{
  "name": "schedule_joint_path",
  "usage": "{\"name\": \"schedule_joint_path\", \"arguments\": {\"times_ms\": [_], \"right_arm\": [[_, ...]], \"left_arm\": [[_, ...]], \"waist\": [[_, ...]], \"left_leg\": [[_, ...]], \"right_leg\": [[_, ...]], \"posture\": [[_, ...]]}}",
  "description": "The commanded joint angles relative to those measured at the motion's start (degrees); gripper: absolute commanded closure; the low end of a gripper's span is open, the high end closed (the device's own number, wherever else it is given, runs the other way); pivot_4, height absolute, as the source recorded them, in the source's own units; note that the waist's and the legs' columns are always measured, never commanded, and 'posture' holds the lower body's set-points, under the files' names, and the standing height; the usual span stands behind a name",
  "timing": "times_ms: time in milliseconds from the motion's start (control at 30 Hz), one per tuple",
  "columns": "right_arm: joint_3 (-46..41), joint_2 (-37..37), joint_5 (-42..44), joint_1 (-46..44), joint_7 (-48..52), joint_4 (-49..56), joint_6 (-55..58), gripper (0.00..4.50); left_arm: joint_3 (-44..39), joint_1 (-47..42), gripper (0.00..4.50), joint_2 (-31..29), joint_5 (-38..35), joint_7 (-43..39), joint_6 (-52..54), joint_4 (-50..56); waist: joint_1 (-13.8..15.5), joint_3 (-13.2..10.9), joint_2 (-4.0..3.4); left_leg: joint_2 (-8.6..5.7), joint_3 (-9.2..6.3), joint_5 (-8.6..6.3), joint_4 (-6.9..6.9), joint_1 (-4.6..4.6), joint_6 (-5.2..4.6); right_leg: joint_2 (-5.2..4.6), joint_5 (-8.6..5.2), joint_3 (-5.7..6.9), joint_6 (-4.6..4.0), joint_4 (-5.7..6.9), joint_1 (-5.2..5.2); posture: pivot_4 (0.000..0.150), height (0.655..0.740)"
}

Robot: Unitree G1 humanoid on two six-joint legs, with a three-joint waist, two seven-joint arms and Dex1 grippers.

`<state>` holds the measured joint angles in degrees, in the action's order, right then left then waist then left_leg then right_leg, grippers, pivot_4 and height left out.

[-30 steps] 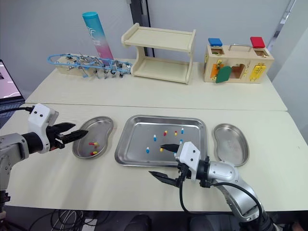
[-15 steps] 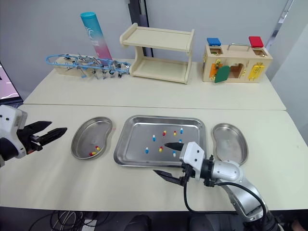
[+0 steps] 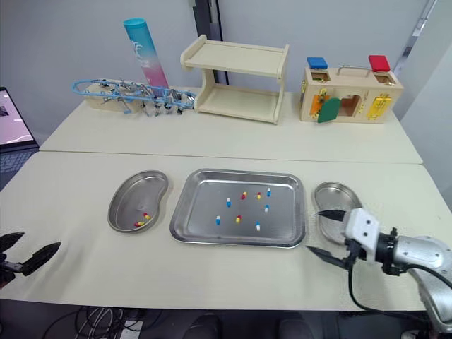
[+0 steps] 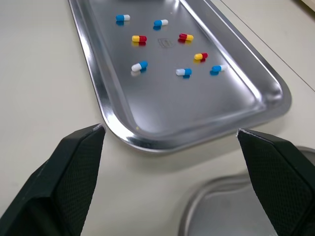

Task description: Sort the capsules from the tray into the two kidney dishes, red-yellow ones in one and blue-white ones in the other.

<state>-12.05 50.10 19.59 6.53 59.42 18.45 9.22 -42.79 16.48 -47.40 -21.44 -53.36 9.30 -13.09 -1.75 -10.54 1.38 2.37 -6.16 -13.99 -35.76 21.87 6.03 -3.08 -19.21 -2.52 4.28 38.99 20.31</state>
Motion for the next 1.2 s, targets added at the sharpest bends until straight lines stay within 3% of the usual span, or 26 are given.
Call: {"name": "schedule_joint_path", "arguments": {"times_ms": [33, 233, 600, 933, 1200], "right_arm": [[-9.31, 4.41, 1.03, 1.06, 4.48, -8.52, -3.53, 0.00], [-13.52, 11.40, -2.08, 2.87, 12.47, -25.44, -12.27, 0.00], [-11.50, 12.04, -4.86, -2.72, 11.75, -32.88, -19.01, 0.00], [-7.82, 12.29, -4.65, -6.18, 10.19, -24.65, -11.56, 0.00], [-1.13, 11.52, 0.00, -11.93, 9.61, -6.91, 0.06, 0.00]], "left_arm": [[0.00, 3.09, 0.03, 0.26, -0.33, -2.65, -2.71, 1.85], [-0.38, 6.15, 0.03, 0.20, -1.02, -5.05, -4.10, 2.06], [-0.05, 12.45, 0.03, 2.12, -3.75, -9.80, -4.36, 11.00], [11.18, 12.39, 0.03, 5.80, -9.82, -12.32, -1.37, 32.48], [16.72, 8.08, 0.03, 9.39, -10.68, -12.89, -5.29, 33.03]], "waist": [[-0.07, 0.01, 0.01], [-0.13, 0.00, -0.01], [-1.00, -0.06, -0.13], [-0.57, -0.08, -0.18], [-0.82, -0.12, -0.39]], "left_leg": [[0.00, 0.02, 0.00, 0.00, 0.00, 0.00], [0.01, 0.02, 0.00, 0.02, -0.04, -0.01], [0.01, 0.08, 0.00, 0.02, -0.07, 0.00], [0.00, 0.08, 0.00, -0.01, -0.06, 0.00], [0.01, 0.06, 0.00, -0.02, -0.07, 0.00]], "right_leg": [[0.00, 0.00, -0.02, 0.00, -0.02, 0.00], [0.01, -0.01, 0.00, -0.01, -0.03, -0.02], [0.01, -0.01, -0.06, -0.01, -0.02, -0.04], [0.01, -0.01, -0.09, -0.01, -0.04, -0.08], [0.02, 0.00, -0.08, -0.01, -0.02, -0.08]], "posture": [[0.150, 0.7400], [0.150, 0.7400], [0.150, 0.7400], [0.150, 0.7400], [0.150, 0.7400]]}}
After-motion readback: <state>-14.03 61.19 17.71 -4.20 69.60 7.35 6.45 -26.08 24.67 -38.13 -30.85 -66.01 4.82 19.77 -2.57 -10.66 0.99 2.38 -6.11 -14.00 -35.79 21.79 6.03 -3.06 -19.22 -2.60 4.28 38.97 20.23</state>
